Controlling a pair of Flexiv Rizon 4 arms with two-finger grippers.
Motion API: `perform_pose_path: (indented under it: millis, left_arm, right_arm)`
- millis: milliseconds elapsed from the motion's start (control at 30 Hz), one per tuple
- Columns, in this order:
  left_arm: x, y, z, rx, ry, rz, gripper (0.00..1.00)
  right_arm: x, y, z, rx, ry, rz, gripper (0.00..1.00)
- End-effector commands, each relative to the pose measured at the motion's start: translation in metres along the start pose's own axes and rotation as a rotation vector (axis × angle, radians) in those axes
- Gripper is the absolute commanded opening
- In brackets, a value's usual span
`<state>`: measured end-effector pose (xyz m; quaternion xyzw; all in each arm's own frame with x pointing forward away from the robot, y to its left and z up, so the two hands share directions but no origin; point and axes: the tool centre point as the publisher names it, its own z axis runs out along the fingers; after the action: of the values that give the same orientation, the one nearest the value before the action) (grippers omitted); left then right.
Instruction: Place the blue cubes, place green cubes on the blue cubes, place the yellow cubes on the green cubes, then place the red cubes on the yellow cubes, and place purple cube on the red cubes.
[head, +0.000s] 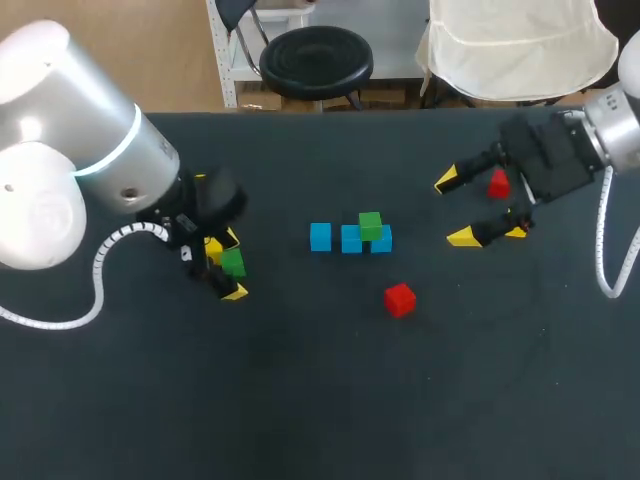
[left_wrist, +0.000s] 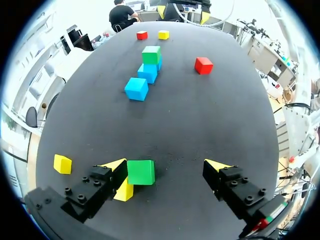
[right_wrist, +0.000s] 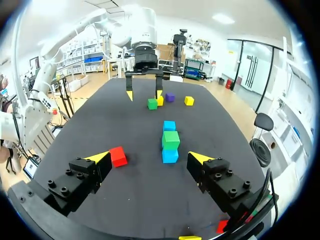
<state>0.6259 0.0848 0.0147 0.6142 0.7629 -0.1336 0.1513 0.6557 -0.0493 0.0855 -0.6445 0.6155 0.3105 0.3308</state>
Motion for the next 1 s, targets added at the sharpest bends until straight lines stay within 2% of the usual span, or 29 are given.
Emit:
perform_pose_path:
  millis: [33,367,400,433,467,533,567,600,1000]
  left_arm:
    - [-0.003,0.000,0.004,0.012,0.006,0.001,1.00]
    - [0.000,-0.004,0.004,0.021,0.005,0.003,0.98]
    - [0.000,-0.004,0.004,0.021,0.005,0.003,0.92]
    - [0.000,-0.005,0.005,0.022,0.004,0.004,0.80]
    - [0.000,-0.006,0.005,0.023,0.004,0.006,0.64]
    - [0.000,-0.007,0.005,0.026,0.006,0.012,0.37]
    - [0.001,-0.008,0.006,0.026,0.008,0.015,0.13]
    - [0.001,-0.008,0.006,0.027,0.009,0.015,0.00]
    - [-0.002,-0.013,0.007,0.051,-0.019,0.055,0.00]
  right_arm:
    - [0.000,-0.001,0.001,-0.001,-0.002,-0.001,1.00]
    - [0.000,-0.001,0.001,-0.001,-0.002,-0.001,1.00]
    - [0.000,-0.001,0.001,-0.001,-0.002,-0.001,1.00]
    - [0.000,-0.001,0.001,-0.001,-0.002,-0.001,1.00]
    - [0.000,-0.001,0.001,-0.001,-0.002,-0.001,1.00]
    - [0.000,-0.001,0.001,-0.001,-0.002,-0.001,1.00]
    - [0.000,-0.001,0.001,-0.001,-0.002,-0.001,1.00]
    - [0.000,-0.001,0.001,-0.001,-0.002,-0.001,1.00]
    - [0.000,-0.001,0.001,-0.001,-0.002,-0.001,1.00]
